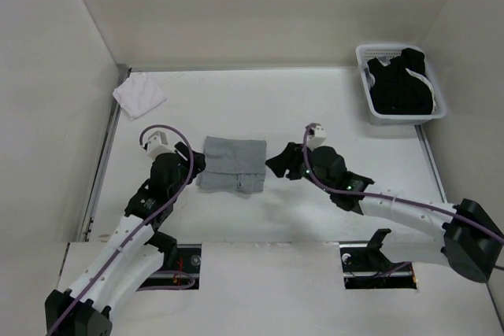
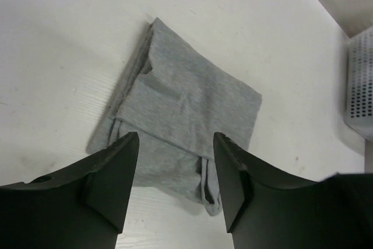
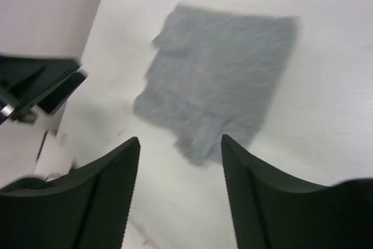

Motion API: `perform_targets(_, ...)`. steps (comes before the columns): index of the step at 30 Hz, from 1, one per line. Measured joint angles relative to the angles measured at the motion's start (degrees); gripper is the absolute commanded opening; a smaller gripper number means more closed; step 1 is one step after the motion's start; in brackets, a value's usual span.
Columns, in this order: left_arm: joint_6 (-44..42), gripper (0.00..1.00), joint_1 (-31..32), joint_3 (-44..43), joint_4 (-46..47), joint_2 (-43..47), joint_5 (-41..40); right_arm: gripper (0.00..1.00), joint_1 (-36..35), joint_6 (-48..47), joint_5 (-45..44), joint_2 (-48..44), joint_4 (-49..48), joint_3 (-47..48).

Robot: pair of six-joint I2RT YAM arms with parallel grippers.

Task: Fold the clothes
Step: Fold the tank top

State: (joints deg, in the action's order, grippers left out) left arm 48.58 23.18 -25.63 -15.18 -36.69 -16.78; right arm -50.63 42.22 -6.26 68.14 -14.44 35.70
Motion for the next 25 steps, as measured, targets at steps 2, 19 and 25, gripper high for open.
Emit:
perform_targets(2,-0.57,0.61,-1.66,-0.24,0.26,-1.75,0.09,0.69,3.26,-0.68,-2.27,-2.89,-0.70,-3.54)
perform_targets(19,-1.40,0.71,-20.57,1.09,6.54,-9.25,10.23,0.80,23.61,-1.27,-7.87,-9.84,-12.41,-21.62)
perform_targets(25,-1.51,0.72,-20.46,1.77,7.69,-10.67,11.28,0.80,23.61,-1.29,-6.78,-8.79,-13.55,-21.62)
